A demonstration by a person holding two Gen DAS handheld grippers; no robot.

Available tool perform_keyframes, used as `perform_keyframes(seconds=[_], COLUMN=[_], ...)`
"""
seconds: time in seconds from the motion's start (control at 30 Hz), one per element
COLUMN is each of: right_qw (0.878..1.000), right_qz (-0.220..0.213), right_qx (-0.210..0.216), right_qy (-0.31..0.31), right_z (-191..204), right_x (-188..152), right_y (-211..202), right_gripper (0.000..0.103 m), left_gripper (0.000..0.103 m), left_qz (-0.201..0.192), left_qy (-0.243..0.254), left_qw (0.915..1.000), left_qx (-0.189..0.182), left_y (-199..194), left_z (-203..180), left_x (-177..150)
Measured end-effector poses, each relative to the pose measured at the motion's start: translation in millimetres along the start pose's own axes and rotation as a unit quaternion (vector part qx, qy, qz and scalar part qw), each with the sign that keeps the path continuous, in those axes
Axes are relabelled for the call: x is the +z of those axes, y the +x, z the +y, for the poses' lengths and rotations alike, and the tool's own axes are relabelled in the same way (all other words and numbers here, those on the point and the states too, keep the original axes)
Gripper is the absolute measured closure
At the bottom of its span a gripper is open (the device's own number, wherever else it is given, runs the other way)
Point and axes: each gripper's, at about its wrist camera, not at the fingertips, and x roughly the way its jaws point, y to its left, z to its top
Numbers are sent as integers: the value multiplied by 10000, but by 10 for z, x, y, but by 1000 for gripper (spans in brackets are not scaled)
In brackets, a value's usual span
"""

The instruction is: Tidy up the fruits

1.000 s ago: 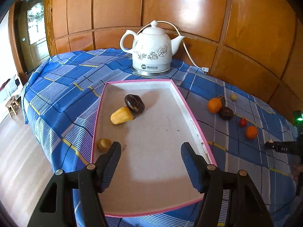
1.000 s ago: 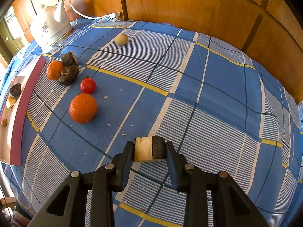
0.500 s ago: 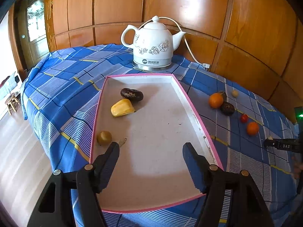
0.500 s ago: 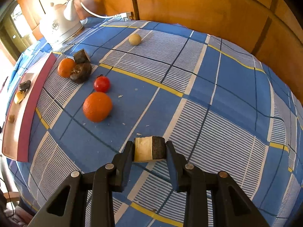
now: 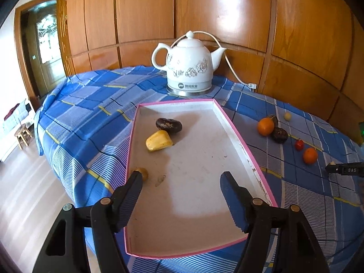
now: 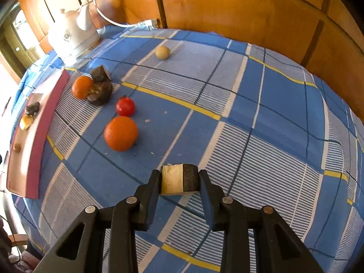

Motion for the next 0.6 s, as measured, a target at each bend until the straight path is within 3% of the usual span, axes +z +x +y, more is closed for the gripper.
perform_keyframes(seconds=[0.33, 0.6], right_qw=[9972, 9856], right_qz=[-110, -55], right_qx=[470, 1156], right_qy=[-566, -1232], right_z=[535, 1357], right_x=[-22, -34], right_y=[-204, -257], right_gripper=[69, 69], left_gripper=[27, 27], left_qz=[-167, -203], left_qy=[9, -105], left_qw=[9998, 9997], left_qx=[131, 129], left_y=[-46, -77], left_z=[87, 177], left_x=[-11, -52])
